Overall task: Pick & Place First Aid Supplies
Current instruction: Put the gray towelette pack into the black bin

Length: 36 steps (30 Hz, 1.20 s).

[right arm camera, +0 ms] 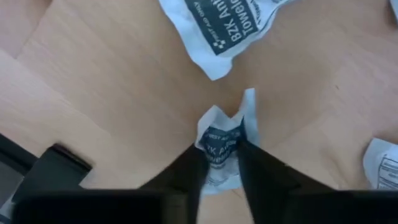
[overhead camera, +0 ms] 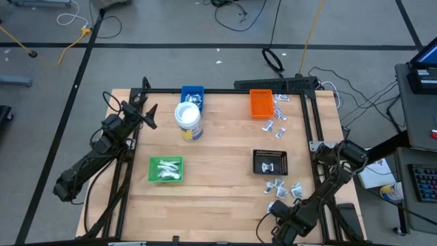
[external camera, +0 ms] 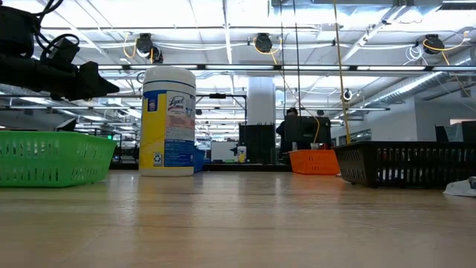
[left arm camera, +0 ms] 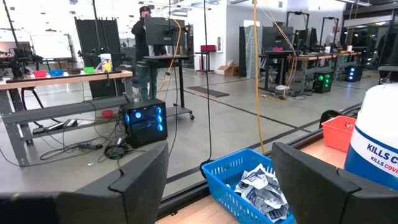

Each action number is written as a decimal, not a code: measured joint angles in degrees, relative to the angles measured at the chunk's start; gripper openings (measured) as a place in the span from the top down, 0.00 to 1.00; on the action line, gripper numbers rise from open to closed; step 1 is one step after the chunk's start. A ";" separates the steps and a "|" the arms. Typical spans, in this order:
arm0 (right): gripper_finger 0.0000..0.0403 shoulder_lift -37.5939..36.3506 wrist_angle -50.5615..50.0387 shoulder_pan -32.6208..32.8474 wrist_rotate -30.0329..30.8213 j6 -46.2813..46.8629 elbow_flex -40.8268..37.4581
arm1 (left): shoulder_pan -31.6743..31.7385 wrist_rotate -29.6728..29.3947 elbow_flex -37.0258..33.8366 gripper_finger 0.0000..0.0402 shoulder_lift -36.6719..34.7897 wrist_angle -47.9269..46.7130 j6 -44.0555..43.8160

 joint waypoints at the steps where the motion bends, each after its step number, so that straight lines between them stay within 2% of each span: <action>1: 0.82 -0.14 0.12 0.00 0.00 0.03 -0.03 | -0.01 0.00 0.00 0.29 -0.01 0.00 0.00; 5: 0.97 -2.12 -0.37 0.00 0.33 -0.46 -0.08 | 0.00 0.00 0.00 0.31 -0.02 0.00 0.00; 12: 0.93 -7.90 -7.35 -1.00 0.24 -6.41 -0.10 | -0.02 0.00 0.00 0.32 -0.02 0.00 0.00; 17: 0.98 -11.67 -12.24 -2.70 0.31 -19.37 -0.10 | -0.02 0.00 0.00 0.32 0.00 0.00 0.00; 22: 0.96 -14.38 -15.38 -4.80 0.51 -32.73 -0.10 | 0.00 0.00 0.00 0.31 -0.01 0.00 0.00; 27: 0.97 -15.44 -18.58 -6.69 0.50 -40.96 -0.10 | -0.02 0.00 0.00 0.30 0.00 0.00 0.00; 36: 0.96 -15.44 -19.99 -18.36 2.01 -55.28 -0.10 | 0.00 0.00 0.00 0.32 -0.01 0.00 0.00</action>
